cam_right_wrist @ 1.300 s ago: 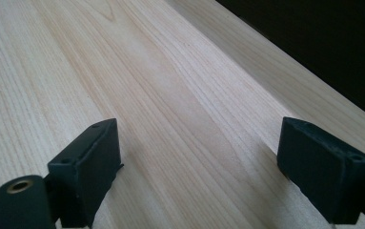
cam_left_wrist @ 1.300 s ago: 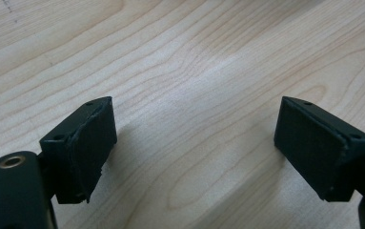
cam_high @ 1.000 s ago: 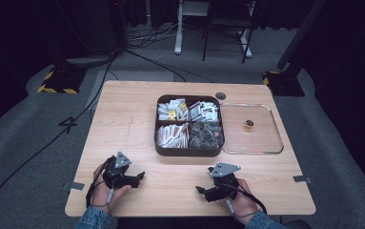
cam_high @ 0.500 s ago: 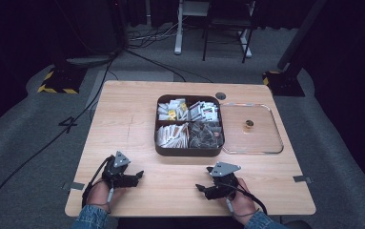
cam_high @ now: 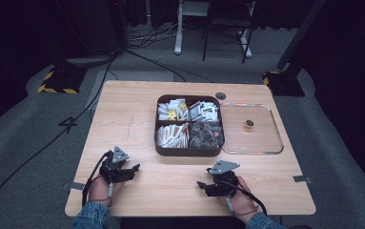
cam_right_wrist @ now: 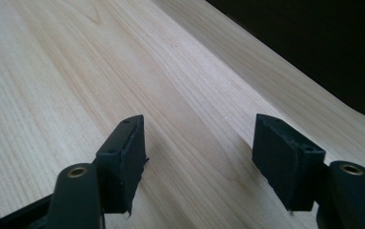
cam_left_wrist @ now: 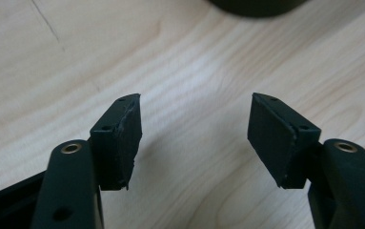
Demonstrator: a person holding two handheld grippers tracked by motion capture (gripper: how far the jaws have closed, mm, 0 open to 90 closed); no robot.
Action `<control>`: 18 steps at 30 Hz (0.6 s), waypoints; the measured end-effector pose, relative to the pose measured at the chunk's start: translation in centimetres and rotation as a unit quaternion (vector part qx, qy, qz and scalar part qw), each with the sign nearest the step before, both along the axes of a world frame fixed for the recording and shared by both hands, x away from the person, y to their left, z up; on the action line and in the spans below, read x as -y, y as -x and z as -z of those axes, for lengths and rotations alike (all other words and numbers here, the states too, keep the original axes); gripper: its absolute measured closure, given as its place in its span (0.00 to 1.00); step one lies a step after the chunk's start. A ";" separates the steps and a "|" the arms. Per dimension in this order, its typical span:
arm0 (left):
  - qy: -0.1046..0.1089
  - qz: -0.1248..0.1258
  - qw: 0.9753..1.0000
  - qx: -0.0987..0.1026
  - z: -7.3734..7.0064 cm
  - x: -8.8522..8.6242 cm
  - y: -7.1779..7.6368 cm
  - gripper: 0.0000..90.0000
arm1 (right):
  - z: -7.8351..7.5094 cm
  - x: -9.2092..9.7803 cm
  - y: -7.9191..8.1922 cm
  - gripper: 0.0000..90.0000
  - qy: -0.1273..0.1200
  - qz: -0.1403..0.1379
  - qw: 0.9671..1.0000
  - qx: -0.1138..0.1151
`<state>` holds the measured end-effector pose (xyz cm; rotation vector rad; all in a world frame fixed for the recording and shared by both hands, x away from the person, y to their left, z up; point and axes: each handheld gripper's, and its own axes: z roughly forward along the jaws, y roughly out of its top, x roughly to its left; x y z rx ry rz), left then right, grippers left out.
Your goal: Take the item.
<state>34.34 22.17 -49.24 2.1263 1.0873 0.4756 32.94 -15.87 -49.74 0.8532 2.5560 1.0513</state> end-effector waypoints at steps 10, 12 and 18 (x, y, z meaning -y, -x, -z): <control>0.013 -0.012 1.000 -0.002 0.2 0.8 -0.9 0.40 | -2.9 1.4 -0.6 0.46 -0.044 0.030 0.998 0.012; 0.013 -0.017 1.000 -0.005 0.3 0.8 -1.0 0.40 | -3.4 1.7 -0.8 0.47 -0.056 0.036 0.998 0.013; -0.005 -0.020 1.000 -0.017 0.8 0.8 -1.3 0.39 | -5.7 3.4 -2.3 0.51 -0.136 0.055 0.989 -0.031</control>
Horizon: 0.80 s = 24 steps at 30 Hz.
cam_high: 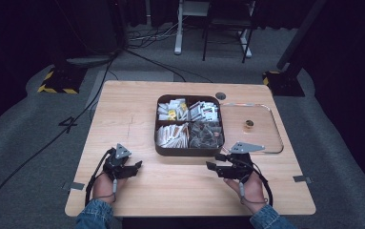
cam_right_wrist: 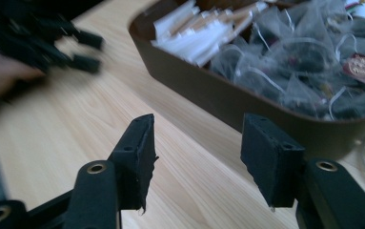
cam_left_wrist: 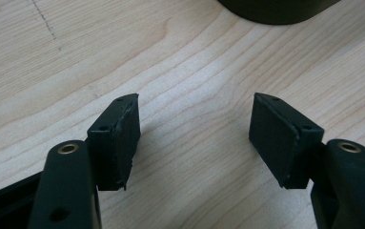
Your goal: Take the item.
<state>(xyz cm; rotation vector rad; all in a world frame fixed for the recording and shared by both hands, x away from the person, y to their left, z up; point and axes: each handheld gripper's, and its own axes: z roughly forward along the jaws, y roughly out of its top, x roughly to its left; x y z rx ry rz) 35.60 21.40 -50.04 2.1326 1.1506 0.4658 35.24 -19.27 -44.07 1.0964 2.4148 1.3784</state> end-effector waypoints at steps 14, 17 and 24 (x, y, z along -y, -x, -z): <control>0.010 -0.001 1.000 0.003 0.3 0.3 0.0 0.33 | -3.8 -0.6 -4.2 0.58 0.003 0.023 1.000 0.010; 0.014 -0.005 1.000 0.004 0.3 0.4 0.1 0.33 | -4.1 -0.9 -5.0 0.59 0.008 0.026 1.000 0.014; 0.011 -0.015 1.000 0.005 0.3 0.6 0.3 0.33 | -4.9 -1.5 -8.9 0.61 0.017 0.044 0.999 -0.002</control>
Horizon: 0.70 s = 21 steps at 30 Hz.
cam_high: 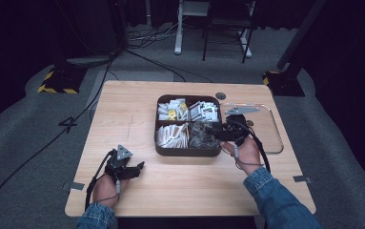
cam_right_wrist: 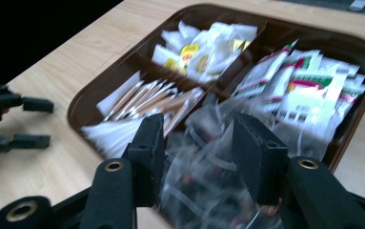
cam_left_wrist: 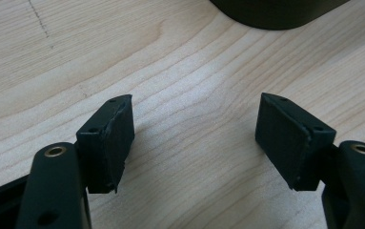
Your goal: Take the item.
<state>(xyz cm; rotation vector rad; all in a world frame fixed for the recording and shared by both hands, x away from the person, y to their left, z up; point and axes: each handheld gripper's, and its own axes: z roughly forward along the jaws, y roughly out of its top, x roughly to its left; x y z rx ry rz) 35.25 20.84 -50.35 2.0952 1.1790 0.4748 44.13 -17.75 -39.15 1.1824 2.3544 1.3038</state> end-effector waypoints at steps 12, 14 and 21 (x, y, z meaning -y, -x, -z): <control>0.006 -0.002 1.000 -0.004 0.0 -0.1 0.0 0.32 | -0.5 -0.9 -6.9 0.55 0.064 0.016 0.998 0.024; 0.003 0.000 1.000 -0.003 0.0 -0.1 -0.2 0.31 | -0.2 -1.2 -7.8 0.55 0.065 0.021 0.997 0.025; 0.004 -0.001 1.000 -0.004 0.0 0.0 -0.2 0.31 | 0.6 -2.4 -10.5 0.61 0.077 0.039 0.996 -0.016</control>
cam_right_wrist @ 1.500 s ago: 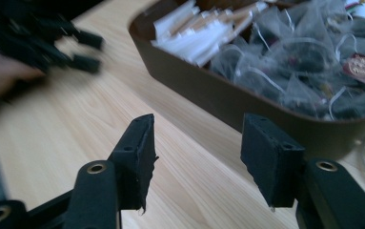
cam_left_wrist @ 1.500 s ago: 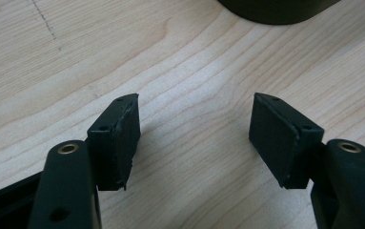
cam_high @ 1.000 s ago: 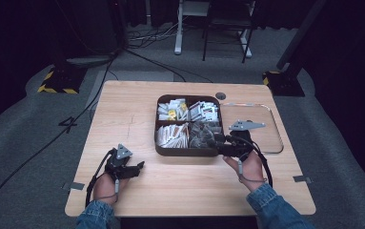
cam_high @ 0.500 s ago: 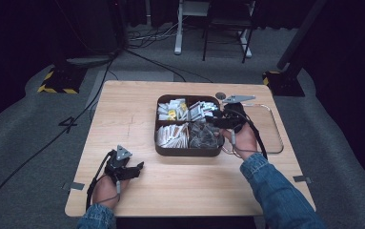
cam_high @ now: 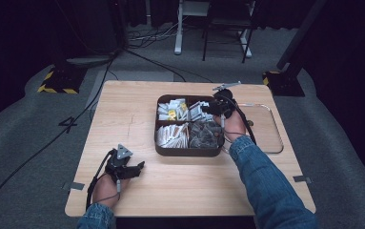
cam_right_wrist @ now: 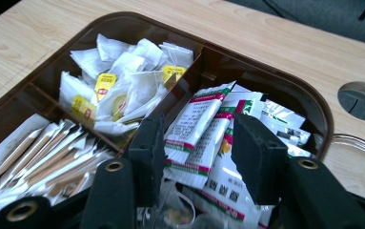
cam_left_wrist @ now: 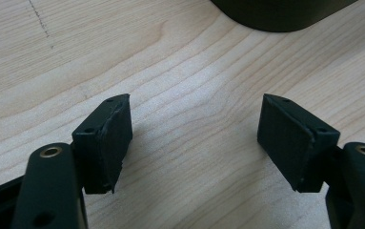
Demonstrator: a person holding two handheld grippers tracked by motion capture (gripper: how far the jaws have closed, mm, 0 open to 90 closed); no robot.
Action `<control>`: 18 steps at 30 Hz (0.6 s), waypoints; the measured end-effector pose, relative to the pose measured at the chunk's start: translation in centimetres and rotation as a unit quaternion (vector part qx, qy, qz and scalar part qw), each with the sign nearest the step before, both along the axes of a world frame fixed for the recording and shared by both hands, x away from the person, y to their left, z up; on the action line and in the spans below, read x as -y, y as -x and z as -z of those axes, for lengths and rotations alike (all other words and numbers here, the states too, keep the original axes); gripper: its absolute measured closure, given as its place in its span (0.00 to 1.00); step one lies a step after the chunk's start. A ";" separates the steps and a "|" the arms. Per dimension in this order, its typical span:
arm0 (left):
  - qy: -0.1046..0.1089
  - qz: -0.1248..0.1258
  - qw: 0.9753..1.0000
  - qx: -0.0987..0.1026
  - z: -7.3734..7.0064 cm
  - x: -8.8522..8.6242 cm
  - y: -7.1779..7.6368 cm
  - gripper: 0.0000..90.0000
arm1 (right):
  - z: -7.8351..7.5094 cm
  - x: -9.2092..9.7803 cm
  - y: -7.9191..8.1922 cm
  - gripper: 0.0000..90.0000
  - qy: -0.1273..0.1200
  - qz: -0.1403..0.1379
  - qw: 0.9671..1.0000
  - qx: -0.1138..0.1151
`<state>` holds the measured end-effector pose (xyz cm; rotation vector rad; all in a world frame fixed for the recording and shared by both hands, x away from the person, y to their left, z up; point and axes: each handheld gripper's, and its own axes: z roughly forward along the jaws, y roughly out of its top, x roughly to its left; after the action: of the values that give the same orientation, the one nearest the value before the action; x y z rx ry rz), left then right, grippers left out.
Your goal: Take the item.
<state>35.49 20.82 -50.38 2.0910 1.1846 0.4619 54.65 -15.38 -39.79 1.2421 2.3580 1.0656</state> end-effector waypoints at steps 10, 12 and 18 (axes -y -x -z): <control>0.000 -0.001 1.000 0.001 0.0 0.0 0.0 0.31 | 1.7 -1.4 -2.4 0.62 -0.004 -0.005 0.998 -0.054; 0.000 -0.001 1.000 0.001 0.0 0.0 0.0 0.31 | 2.3 -1.6 -2.8 0.62 -0.009 -0.001 0.998 -0.069; 0.000 -0.001 1.000 0.000 0.0 0.0 0.0 0.31 | 3.1 -1.7 -3.4 0.65 -0.018 0.006 0.996 -0.084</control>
<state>35.48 20.81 -50.38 2.0906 1.1862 0.4630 58.02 -13.64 -42.91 1.4073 2.4604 1.0420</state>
